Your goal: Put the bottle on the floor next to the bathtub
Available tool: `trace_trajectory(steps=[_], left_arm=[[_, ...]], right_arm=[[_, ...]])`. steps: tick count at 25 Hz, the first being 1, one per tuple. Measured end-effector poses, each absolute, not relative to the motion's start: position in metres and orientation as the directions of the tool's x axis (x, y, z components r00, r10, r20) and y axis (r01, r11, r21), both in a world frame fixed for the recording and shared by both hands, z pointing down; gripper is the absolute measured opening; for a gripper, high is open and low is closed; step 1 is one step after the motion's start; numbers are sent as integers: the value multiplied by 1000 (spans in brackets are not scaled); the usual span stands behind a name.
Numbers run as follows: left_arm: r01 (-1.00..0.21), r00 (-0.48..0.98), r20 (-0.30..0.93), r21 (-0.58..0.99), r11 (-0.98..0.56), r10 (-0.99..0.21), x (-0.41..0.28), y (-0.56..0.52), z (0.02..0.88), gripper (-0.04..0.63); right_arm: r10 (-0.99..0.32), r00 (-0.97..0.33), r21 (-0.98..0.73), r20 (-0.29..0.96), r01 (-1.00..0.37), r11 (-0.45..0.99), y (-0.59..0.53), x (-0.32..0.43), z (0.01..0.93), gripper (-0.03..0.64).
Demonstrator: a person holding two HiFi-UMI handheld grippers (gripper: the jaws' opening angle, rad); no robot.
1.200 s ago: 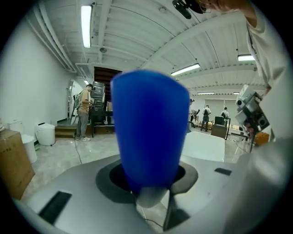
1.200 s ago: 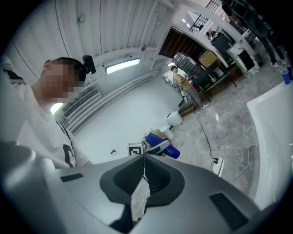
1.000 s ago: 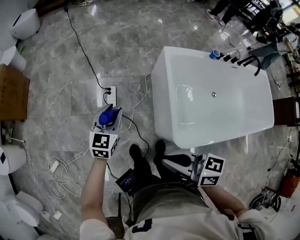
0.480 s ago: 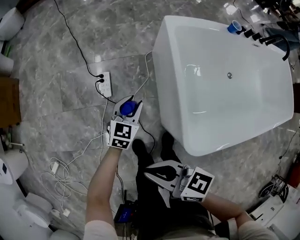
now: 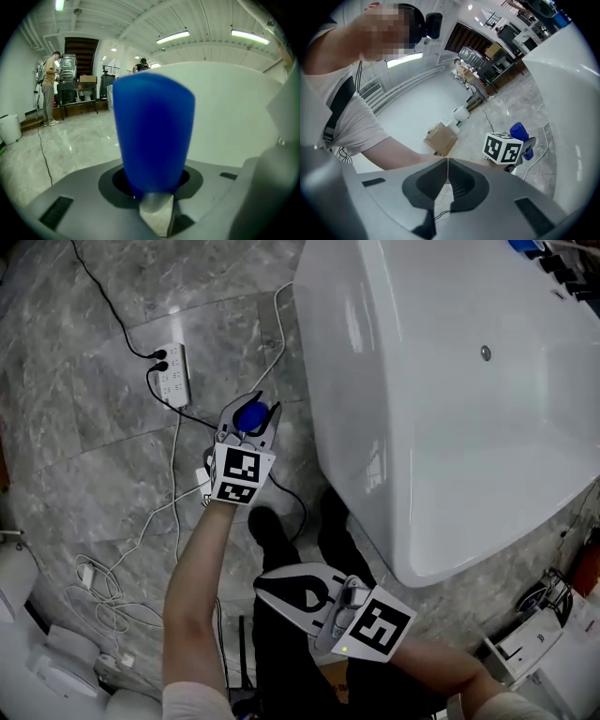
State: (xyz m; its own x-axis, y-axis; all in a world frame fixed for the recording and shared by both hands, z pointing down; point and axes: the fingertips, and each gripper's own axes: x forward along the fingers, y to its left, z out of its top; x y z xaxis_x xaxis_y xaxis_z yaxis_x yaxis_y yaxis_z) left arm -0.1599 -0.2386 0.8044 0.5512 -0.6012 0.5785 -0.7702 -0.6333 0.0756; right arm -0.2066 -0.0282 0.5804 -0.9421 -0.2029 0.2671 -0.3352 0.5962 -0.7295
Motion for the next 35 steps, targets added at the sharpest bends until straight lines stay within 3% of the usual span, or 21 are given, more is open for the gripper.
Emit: trace_trajectory(steps=[7, 16, 35], left_arm=[[-800, 522, 582, 81, -595, -623, -150, -252, 919, 187], [-840, 474, 591, 82, -536, -653, -149, -258, 1020, 186], [-830, 437, 615, -5, -557, -656, -146, -247, 1094, 187]], right_arm=[[-212, -899, -655, 382, -426, 625, -30, -220, 677, 28], [-182, -896, -644, 405, -420, 640, -15, -224, 746, 28], [-110, -902, -673, 417, -388, 630, -5, -207, 795, 28]])
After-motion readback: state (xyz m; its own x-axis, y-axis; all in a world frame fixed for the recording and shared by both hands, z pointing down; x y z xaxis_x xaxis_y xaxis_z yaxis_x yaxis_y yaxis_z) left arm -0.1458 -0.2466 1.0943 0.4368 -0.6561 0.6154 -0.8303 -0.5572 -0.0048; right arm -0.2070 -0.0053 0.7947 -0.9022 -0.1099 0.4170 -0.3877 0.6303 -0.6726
